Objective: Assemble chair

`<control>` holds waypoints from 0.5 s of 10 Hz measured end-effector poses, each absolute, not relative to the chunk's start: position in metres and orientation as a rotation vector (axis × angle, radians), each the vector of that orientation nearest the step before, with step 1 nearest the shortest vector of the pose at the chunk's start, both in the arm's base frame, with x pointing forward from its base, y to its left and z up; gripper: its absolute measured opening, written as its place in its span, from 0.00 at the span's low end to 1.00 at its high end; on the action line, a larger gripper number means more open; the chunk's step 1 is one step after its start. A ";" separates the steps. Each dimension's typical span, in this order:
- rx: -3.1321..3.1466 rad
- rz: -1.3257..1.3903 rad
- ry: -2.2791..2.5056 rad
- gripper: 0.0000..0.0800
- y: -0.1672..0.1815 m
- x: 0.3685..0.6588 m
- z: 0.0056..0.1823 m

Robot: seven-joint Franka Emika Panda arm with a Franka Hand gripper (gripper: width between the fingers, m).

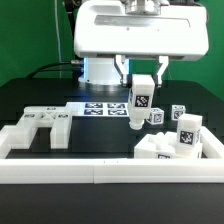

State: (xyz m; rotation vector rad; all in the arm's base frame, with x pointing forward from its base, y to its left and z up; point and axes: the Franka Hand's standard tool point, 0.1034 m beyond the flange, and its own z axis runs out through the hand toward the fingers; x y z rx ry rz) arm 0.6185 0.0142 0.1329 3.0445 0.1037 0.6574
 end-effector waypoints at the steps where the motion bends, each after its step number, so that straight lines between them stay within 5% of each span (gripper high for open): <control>1: 3.044 0.657 0.103 0.36 0.014 0.618 0.133; 5: 3.070 0.633 0.071 0.36 0.018 0.613 0.117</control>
Offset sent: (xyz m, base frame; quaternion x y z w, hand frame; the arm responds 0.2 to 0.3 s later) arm -0.0112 0.0252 -0.0254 0.1469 -0.0093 0.1288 0.9807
